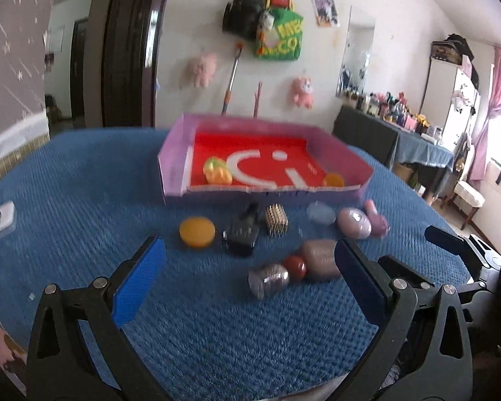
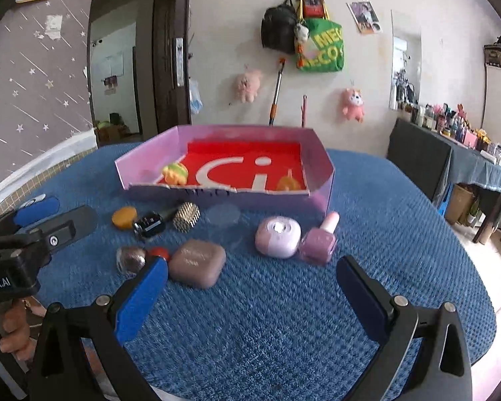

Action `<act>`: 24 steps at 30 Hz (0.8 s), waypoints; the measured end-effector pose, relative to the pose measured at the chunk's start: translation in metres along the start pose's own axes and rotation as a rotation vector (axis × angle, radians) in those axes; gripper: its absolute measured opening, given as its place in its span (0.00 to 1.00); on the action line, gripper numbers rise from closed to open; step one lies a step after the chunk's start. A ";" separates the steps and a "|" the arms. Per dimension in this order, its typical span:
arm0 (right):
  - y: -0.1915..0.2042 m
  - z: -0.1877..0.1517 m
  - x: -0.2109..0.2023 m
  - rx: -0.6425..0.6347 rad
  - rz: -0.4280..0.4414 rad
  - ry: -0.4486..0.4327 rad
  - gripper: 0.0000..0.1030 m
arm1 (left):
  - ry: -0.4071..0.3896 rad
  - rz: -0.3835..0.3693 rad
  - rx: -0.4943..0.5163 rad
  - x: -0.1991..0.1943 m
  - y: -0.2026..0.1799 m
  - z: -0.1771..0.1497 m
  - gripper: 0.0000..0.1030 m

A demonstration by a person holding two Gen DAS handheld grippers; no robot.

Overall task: Organize rigid objects
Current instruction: 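Withdraw both grippers from the box back toward the remaining items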

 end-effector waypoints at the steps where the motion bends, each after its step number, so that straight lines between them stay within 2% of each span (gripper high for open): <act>1: -0.001 -0.002 0.002 0.002 0.002 0.007 1.00 | 0.015 -0.009 -0.004 0.004 0.000 -0.002 1.00; 10: -0.009 -0.003 0.020 0.030 0.028 0.049 1.00 | 0.134 -0.022 -0.013 0.037 0.003 -0.020 1.00; 15: -0.009 0.000 0.032 0.045 0.077 0.088 1.00 | 0.193 -0.077 -0.009 0.048 0.003 -0.023 1.00; 21: -0.009 0.004 0.037 0.043 0.101 0.096 1.00 | 0.250 -0.139 0.068 0.052 0.005 -0.017 1.00; 24: -0.003 0.006 0.042 0.015 0.152 0.127 1.00 | 0.256 -0.154 0.122 0.051 0.006 -0.010 0.99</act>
Point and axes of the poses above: each gripper's, at about its wrist camera, not at the fingertips, and x roughly the way its jaws point, y to its left, z to its top, the point moved 9 cm from there along x, roughly the way its jaws point, and after that the axes turned 11 degrees about y, right-handed, at the moved point
